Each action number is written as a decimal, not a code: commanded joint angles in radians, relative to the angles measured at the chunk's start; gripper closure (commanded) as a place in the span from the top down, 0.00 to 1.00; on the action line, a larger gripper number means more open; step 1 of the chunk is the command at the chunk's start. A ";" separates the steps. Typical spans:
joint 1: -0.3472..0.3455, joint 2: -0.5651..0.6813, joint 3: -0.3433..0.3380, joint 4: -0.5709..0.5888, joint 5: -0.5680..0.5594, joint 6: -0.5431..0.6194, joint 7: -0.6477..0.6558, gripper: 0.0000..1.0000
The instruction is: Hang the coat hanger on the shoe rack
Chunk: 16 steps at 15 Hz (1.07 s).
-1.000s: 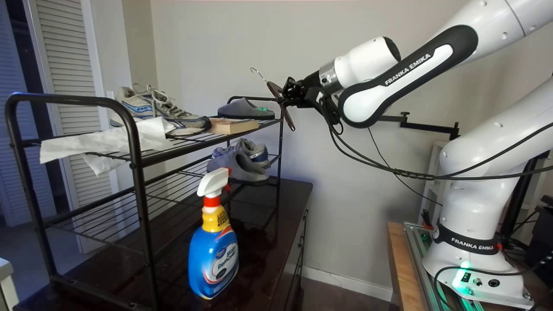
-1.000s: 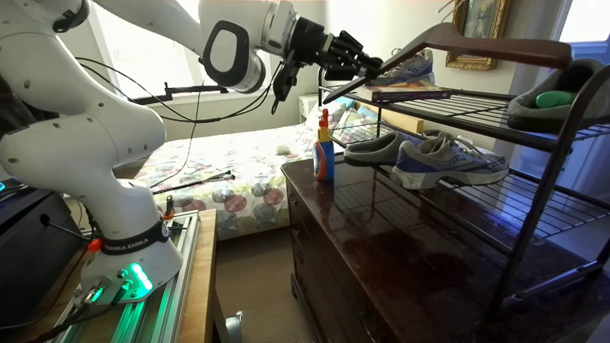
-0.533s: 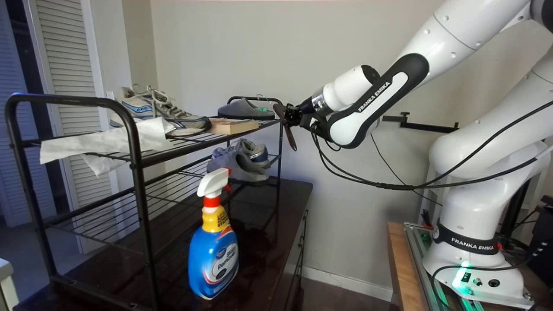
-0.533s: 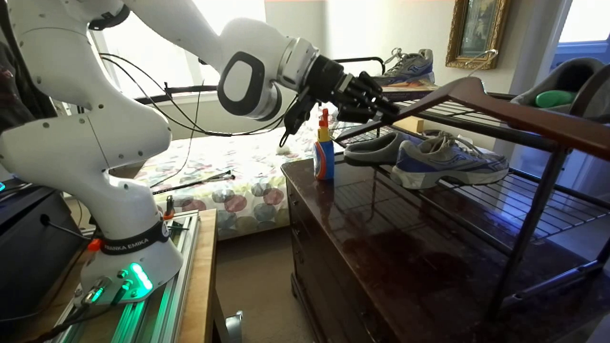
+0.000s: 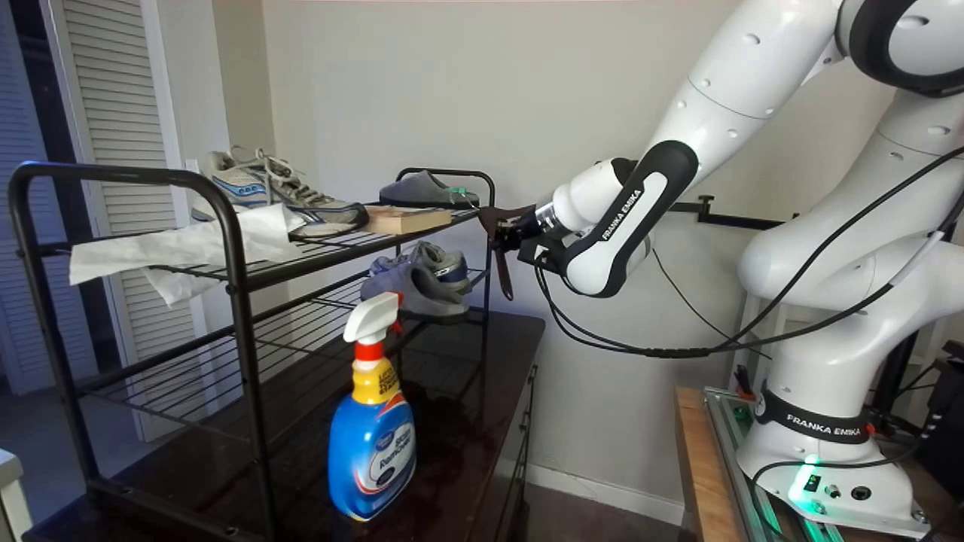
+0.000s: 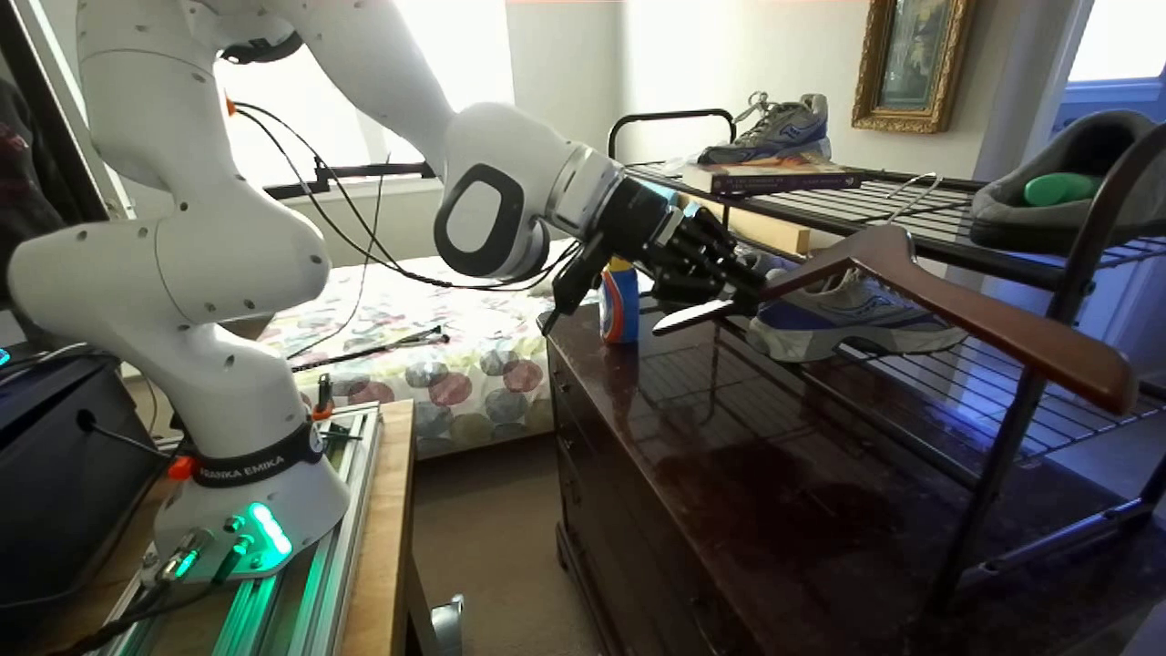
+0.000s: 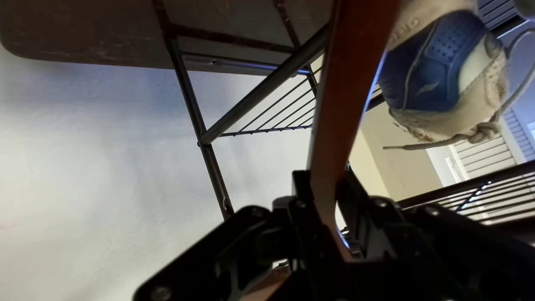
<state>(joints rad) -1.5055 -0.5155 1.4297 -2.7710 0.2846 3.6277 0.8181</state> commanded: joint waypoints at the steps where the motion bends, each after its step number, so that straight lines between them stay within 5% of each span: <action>1: -0.119 0.019 0.138 0.000 0.049 0.070 0.018 0.06; 8: -0.350 -0.002 0.414 0.002 0.109 0.184 0.098 0.06; 13: -0.461 -0.008 0.546 0.002 0.086 0.180 0.114 0.06; 14: -0.470 -0.003 0.557 0.004 0.083 0.176 0.105 0.42; 16: -0.480 0.059 0.561 0.011 0.054 0.169 0.084 0.55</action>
<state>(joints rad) -1.9577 -0.5169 1.9617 -2.7600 0.3712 3.8124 0.9179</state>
